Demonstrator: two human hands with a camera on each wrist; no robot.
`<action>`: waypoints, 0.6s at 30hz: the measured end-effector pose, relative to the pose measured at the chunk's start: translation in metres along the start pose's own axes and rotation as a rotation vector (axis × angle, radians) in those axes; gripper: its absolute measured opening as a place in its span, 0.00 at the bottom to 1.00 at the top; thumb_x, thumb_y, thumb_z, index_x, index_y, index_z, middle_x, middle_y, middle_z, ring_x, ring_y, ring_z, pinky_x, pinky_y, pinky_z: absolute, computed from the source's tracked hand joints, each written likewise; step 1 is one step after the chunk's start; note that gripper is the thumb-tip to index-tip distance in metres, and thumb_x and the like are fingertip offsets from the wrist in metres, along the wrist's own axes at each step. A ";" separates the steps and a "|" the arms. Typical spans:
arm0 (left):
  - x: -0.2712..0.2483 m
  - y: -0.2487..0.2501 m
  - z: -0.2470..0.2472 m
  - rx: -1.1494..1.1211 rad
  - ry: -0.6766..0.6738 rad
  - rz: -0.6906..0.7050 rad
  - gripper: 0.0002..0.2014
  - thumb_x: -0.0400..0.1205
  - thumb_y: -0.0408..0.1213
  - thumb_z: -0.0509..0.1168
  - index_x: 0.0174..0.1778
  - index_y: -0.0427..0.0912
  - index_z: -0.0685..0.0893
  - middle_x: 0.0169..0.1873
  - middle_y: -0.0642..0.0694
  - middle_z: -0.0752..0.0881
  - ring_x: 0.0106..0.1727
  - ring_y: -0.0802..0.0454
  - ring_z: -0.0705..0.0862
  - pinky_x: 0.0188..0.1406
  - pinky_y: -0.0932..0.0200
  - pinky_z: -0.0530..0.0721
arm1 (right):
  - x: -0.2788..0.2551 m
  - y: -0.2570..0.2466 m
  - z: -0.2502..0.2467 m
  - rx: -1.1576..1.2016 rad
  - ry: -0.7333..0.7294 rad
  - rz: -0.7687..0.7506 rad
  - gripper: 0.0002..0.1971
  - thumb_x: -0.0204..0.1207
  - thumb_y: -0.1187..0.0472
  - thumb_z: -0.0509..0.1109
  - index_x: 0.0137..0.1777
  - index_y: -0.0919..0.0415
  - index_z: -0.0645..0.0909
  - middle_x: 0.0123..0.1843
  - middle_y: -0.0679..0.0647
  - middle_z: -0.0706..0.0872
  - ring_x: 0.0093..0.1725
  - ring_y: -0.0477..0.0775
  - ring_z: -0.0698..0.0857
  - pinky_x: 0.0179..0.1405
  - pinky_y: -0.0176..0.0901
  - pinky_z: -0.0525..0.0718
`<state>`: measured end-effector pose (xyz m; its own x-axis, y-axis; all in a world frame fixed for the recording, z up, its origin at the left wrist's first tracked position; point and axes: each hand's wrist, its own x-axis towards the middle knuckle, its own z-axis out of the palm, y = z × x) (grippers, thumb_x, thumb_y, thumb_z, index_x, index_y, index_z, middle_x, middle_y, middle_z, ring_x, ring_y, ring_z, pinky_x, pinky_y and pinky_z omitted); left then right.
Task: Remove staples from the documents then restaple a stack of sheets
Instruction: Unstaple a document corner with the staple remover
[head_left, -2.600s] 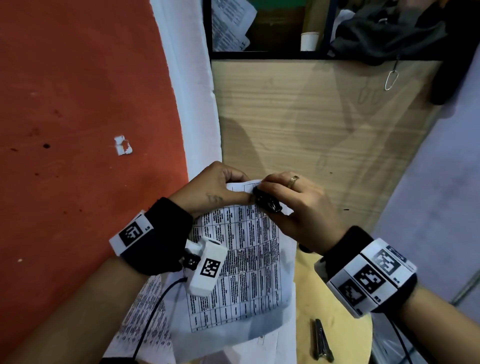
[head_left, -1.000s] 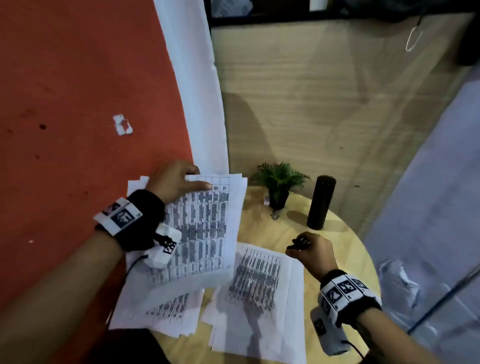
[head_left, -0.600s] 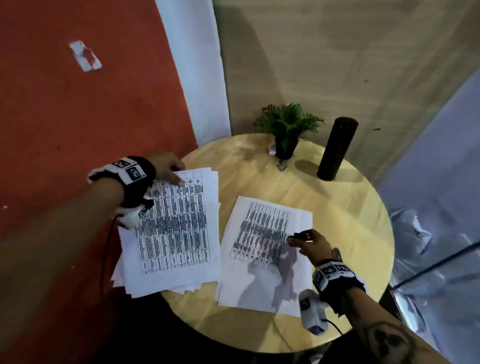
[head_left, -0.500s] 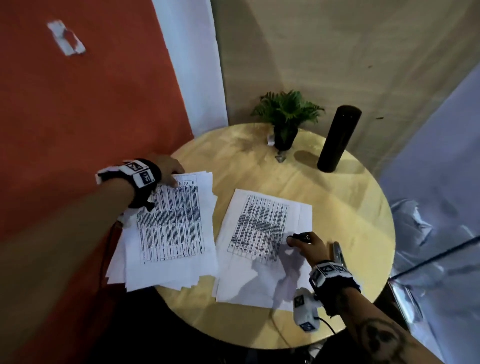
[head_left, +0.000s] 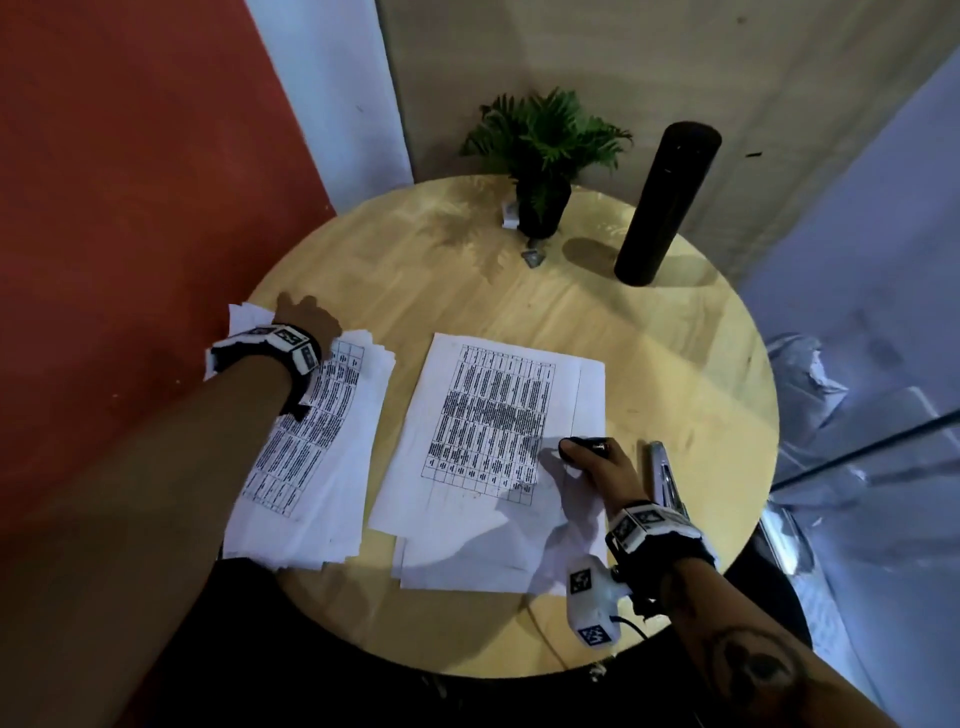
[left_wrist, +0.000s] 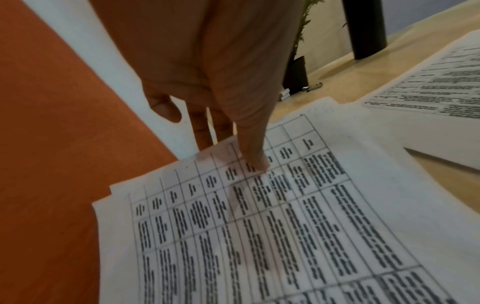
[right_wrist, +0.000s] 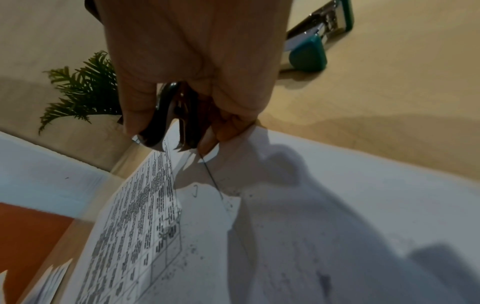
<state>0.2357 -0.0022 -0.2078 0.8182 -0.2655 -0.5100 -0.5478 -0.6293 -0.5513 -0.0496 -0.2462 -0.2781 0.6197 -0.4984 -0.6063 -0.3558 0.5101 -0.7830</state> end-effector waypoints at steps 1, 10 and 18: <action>0.002 0.002 0.003 -0.032 0.007 -0.016 0.18 0.85 0.44 0.59 0.72 0.51 0.73 0.72 0.48 0.74 0.78 0.45 0.62 0.77 0.44 0.57 | -0.004 -0.003 0.002 0.024 -0.013 -0.016 0.10 0.74 0.78 0.68 0.54 0.71 0.75 0.28 0.56 0.83 0.22 0.41 0.83 0.23 0.29 0.80; 0.004 0.021 0.011 -0.437 0.295 -0.127 0.25 0.82 0.33 0.59 0.76 0.42 0.65 0.73 0.37 0.67 0.74 0.38 0.65 0.70 0.41 0.66 | -0.010 -0.007 0.004 0.208 -0.044 0.070 0.13 0.73 0.73 0.71 0.56 0.71 0.75 0.33 0.57 0.83 0.26 0.43 0.85 0.27 0.31 0.81; -0.011 0.130 -0.006 -1.299 -0.077 -0.204 0.44 0.69 0.55 0.76 0.72 0.31 0.68 0.63 0.38 0.81 0.64 0.40 0.81 0.64 0.50 0.77 | -0.010 -0.009 0.003 0.117 -0.027 0.042 0.12 0.72 0.72 0.72 0.53 0.68 0.75 0.28 0.50 0.85 0.33 0.45 0.87 0.26 0.32 0.81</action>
<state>0.1566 -0.0854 -0.2705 0.8302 -0.0680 -0.5533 0.1844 -0.9031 0.3878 -0.0502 -0.2436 -0.2645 0.6251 -0.4569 -0.6328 -0.2983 0.6093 -0.7347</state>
